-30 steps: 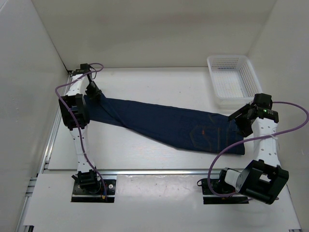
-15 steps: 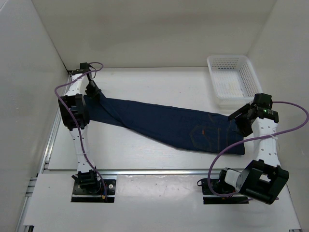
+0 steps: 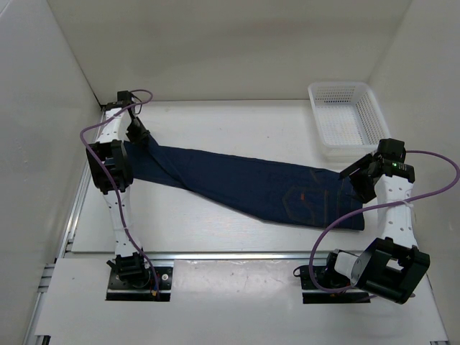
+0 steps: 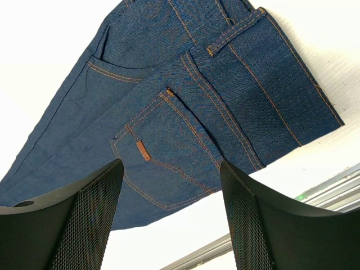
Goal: Fold and stack the trousers
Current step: Fold the trousers
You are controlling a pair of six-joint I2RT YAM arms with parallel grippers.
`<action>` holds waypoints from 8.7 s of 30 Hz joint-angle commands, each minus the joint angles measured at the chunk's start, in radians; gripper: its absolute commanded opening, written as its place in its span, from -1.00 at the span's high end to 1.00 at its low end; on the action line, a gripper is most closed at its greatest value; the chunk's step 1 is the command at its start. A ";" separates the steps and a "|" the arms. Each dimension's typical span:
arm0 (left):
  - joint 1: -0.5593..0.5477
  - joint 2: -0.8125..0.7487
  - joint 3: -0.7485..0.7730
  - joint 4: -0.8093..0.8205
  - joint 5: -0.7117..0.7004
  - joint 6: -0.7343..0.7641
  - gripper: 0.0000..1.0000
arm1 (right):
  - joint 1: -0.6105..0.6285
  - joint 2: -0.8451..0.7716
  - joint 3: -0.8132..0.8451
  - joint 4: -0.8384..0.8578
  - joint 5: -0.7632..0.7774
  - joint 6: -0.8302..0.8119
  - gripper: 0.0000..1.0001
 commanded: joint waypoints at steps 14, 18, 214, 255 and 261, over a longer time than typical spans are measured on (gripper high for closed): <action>-0.004 -0.087 0.059 -0.010 0.039 0.002 0.60 | 0.003 0.001 -0.001 0.007 -0.011 -0.016 -0.49; -0.004 -0.087 0.069 -0.010 0.030 0.002 0.80 | 0.003 0.001 -0.001 0.007 -0.011 -0.016 -0.49; -0.937 -0.403 -0.259 -0.145 -0.279 -0.133 -0.15 | 0.003 -0.289 -0.041 -0.125 -0.041 -0.075 -0.51; -0.905 -0.457 -0.352 -0.091 -0.245 -0.295 0.79 | 0.003 -0.300 -0.032 -0.143 -0.042 -0.084 -0.51; -0.914 -0.440 -0.372 -0.062 -0.207 -0.296 0.79 | 0.003 -0.300 -0.032 -0.143 -0.032 -0.084 -0.51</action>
